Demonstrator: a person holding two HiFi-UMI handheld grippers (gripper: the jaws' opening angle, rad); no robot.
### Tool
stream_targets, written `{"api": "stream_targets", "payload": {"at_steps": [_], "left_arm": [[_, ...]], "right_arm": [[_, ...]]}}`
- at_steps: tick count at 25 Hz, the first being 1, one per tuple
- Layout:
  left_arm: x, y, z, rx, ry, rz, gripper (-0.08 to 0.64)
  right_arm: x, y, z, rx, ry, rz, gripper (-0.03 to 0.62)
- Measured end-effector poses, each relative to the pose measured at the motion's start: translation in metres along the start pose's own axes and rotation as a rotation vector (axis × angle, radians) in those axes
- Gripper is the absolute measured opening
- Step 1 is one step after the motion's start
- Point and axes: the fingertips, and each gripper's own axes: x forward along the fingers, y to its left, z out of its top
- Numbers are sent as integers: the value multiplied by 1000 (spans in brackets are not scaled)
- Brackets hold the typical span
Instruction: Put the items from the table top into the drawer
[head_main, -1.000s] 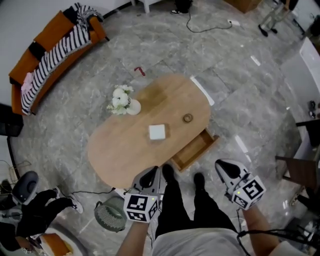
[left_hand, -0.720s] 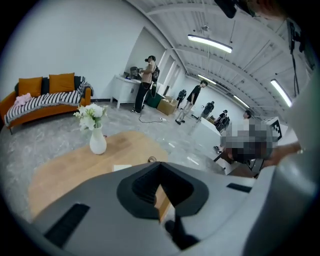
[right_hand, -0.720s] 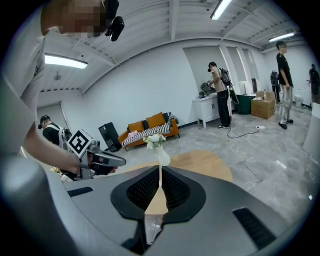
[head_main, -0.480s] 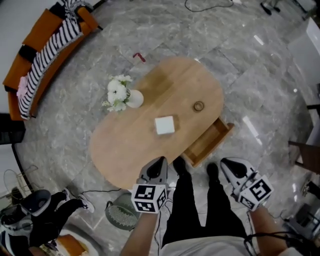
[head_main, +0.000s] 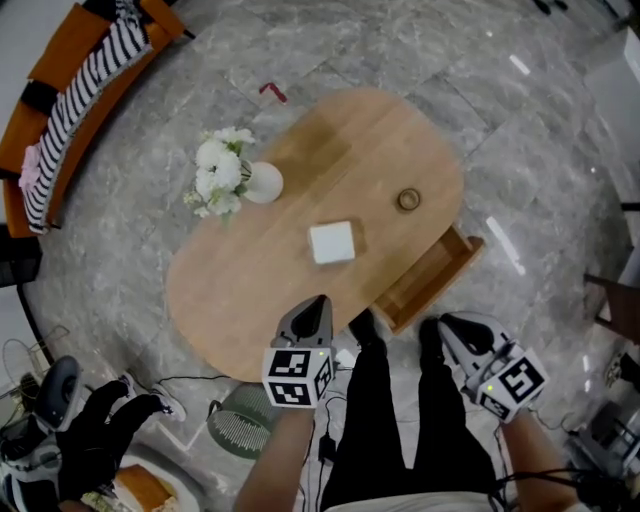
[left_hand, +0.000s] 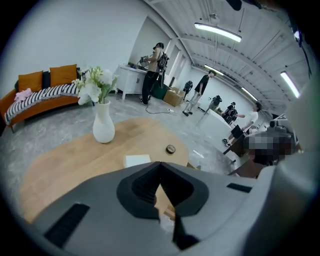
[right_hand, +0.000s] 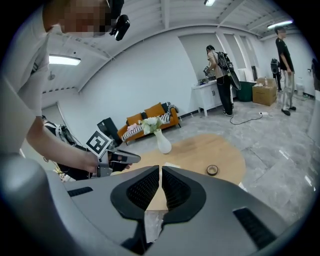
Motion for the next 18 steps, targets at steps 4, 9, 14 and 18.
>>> {"api": "stream_targets", "payload": {"at_steps": [4,9,14,18], "left_arm": [[25,17,-16,-35,43,3,2],[65,39,-30,-94,95,1,74],[100,67,-47,-140,151,33,111],[124,86,-63,-204,200,49,140]], "right_arm": [[18,-8,-8,21,13,4,37],[36,-19,-22,45,15,-3,37],[50,-22,-40,68,22,0,38],[58,-24,-54,74,38,1,38]]}}
